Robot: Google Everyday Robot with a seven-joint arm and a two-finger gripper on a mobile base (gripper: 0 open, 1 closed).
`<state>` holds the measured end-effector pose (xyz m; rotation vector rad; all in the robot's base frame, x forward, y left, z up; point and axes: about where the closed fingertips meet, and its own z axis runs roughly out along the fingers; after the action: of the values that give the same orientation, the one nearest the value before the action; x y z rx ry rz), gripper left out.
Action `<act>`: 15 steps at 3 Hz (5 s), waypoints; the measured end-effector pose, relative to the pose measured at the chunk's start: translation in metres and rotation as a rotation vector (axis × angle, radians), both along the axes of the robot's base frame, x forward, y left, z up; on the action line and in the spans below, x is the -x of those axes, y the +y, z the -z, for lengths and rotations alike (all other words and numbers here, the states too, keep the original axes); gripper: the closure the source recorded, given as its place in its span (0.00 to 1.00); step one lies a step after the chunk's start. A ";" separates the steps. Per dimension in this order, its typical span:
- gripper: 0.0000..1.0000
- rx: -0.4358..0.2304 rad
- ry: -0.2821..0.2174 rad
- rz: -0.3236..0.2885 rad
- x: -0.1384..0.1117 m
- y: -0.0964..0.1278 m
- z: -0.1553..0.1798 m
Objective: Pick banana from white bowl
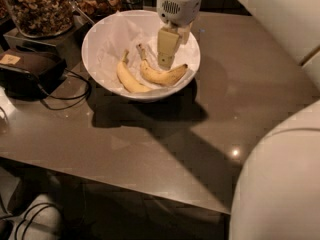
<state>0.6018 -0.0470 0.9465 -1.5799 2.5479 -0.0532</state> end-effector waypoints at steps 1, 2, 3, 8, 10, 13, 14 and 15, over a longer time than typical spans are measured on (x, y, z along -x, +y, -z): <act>0.36 0.016 0.014 -0.010 -0.009 0.007 0.010; 0.34 0.030 0.027 -0.022 -0.015 0.013 0.018; 0.35 0.041 0.039 -0.033 -0.018 0.017 0.024; 0.41 0.066 0.123 -0.074 -0.027 0.028 0.059; 0.43 0.073 0.152 -0.084 -0.026 0.029 0.069; 0.50 0.092 0.174 -0.093 -0.030 0.028 0.078; 0.50 0.097 0.184 -0.096 -0.030 0.028 0.082; 0.52 0.097 0.198 -0.098 -0.031 0.027 0.089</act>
Offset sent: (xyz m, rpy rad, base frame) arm -0.0288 -0.0134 -0.0240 -0.1642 0.2382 0.0272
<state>0.6332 -0.0199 0.8577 -1.8293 2.6452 -0.0109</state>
